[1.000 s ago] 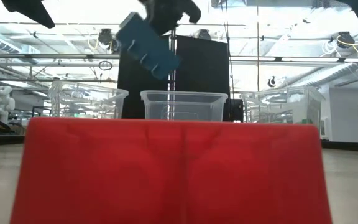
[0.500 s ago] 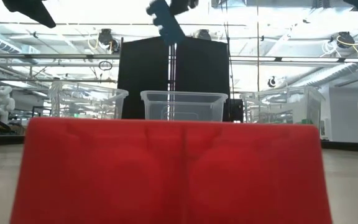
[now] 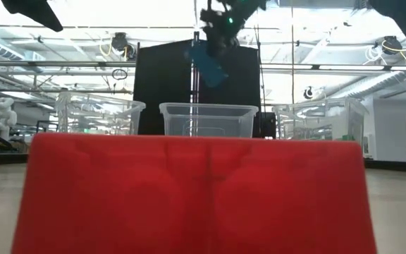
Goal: Sort blocks
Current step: Put the blue game piece into the middle transparent bin
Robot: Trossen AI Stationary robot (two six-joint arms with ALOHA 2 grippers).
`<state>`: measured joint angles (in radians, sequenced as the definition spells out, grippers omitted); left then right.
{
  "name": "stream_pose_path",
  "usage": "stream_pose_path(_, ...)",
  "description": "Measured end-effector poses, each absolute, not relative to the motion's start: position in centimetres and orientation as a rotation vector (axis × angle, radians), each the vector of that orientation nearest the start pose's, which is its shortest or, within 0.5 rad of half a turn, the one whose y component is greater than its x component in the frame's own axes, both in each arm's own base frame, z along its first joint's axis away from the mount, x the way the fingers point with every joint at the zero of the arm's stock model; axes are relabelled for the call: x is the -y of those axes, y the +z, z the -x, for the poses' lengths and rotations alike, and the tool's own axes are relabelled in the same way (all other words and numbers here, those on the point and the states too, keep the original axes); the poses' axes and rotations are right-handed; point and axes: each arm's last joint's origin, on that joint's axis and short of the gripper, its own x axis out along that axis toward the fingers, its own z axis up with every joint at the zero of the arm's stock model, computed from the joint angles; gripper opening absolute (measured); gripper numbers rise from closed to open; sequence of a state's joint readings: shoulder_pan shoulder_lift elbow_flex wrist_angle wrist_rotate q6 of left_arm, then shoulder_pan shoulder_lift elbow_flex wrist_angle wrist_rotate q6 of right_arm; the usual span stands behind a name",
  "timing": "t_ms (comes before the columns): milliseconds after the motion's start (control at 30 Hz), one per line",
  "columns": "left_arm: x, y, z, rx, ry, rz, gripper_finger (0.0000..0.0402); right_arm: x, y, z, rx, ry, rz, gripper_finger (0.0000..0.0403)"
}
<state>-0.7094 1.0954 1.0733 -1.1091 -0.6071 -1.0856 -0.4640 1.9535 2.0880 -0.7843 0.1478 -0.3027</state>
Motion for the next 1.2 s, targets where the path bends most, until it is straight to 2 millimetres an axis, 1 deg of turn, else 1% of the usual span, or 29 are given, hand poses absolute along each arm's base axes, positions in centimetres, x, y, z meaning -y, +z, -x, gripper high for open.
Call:
stream_pose_path(67, 10.8, 31.0, -15.1, -0.798, 0.380, 0.327, 0.0336, 20.2, 37.0, -38.7, -0.777, -0.480, 0.166, 0.0004)
stream_pose_path(133, 10.8, 31.0, -15.1, -0.799, 0.381, 0.327, 0.0336, 20.5, 36.0, -38.5, -0.843, -0.452, 0.138, 0.0007)
stream_pose_path(167, 10.7, 31.0, -15.1, -0.797, 0.382, 0.329, 0.0336, 20.7, 35.5, -38.7, -0.859, -0.446, 0.135, 0.0009)
stream_pose_path(200, 10.8, 31.0, -15.1, -0.797, 0.382, 0.328, 0.0336, 20.8, 35.3, -38.9, -0.849, -0.437, 0.136, 0.0010)
stream_pose_path(433, 10.8, 31.0, -15.1, -0.797, 0.382, 0.329, 0.0336, 20.9, 34.3, -39.0, -0.879, -0.315, 0.085, 0.0013)
stream_pose_path(567, 10.8, 31.0, -15.1, -0.797, 0.382, 0.330, 0.0336, 20.7, 34.2, -39.0, -0.882, -0.277, 0.107, 0.0017)
stream_pose_path(633, 10.8, 31.0, -15.1, -0.797, 0.382, 0.330, 0.0336, 20.7, 34.2, -39.0, -0.888, -0.277, 0.107, 0.0028)
stream_pose_path(733, 10.8, 31.0, -15.1, -0.797, 0.382, 0.330, 0.0336, 20.7, 34.1, -38.8, -0.906, -0.274, 0.105, 0.0061)
stream_pose_path(1067, 10.8, 31.0, -15.1, -0.791, 0.384, 0.332, 0.0336, 20.9, 33.9, -38.5, -0.950, -0.311, 0.118, 0.0203)
stream_pose_path(1200, 10.8, 31.4, -15.5, -0.690, 0.420, 0.329, 0.0336, 21.0, 33.9, -38.3, -0.967, -0.326, 0.122, 0.0249)
